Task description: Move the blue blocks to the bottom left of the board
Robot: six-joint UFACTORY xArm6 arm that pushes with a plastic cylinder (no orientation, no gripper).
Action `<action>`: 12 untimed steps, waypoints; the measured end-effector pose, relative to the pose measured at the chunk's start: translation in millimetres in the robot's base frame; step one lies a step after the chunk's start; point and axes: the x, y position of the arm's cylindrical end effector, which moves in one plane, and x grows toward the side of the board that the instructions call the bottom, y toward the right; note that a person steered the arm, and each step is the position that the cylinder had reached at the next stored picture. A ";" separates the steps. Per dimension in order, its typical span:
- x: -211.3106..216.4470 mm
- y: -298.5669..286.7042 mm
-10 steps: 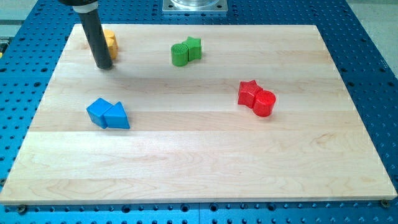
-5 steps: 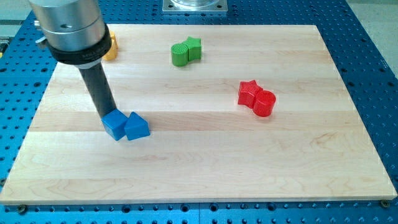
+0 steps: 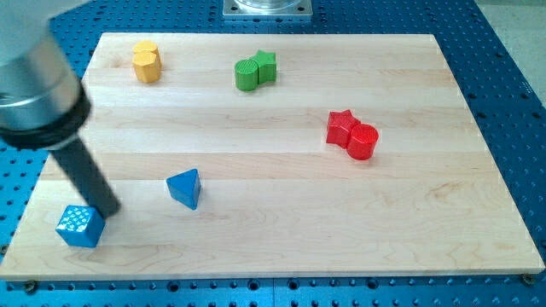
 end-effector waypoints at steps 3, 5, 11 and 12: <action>34.2 -32.7; 52.4 112.6; -9.2 112.5; -32.9 108.1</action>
